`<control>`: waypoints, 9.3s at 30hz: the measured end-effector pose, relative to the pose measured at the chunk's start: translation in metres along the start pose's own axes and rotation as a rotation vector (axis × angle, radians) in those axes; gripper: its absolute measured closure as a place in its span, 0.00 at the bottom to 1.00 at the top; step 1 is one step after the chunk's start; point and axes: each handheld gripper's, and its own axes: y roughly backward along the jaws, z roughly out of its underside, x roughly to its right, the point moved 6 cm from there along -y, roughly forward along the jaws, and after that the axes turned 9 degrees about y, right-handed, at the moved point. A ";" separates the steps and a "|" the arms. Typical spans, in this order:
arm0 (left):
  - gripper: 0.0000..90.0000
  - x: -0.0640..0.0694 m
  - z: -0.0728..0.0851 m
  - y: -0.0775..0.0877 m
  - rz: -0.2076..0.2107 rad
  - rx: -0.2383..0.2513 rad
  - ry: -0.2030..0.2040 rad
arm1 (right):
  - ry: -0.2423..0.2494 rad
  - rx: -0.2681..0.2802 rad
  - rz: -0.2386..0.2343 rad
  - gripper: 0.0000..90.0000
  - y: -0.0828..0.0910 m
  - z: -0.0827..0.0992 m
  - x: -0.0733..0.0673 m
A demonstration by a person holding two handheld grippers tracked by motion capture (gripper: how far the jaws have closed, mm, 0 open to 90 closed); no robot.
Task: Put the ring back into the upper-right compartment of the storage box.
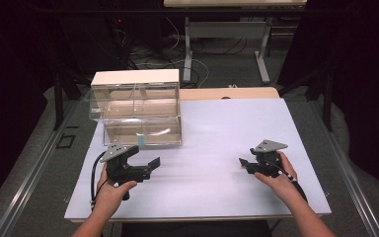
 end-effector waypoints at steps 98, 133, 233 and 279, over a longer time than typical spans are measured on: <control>0.06 -0.047 0.009 0.051 -0.130 0.039 0.072 | -0.172 0.179 -0.207 0.77 0.032 -0.179 -0.040; 0.06 -0.050 0.010 0.051 -0.131 0.043 0.082 | -0.115 0.123 -0.287 0.77 0.020 -0.260 -0.047; 0.06 -0.054 0.009 0.053 -0.127 0.047 0.092 | -0.257 0.196 -0.180 0.75 -0.070 -0.277 -0.084; 0.06 -0.054 0.008 0.050 -0.128 0.044 0.099 | -0.105 0.264 -0.289 0.42 -0.028 -0.260 -0.094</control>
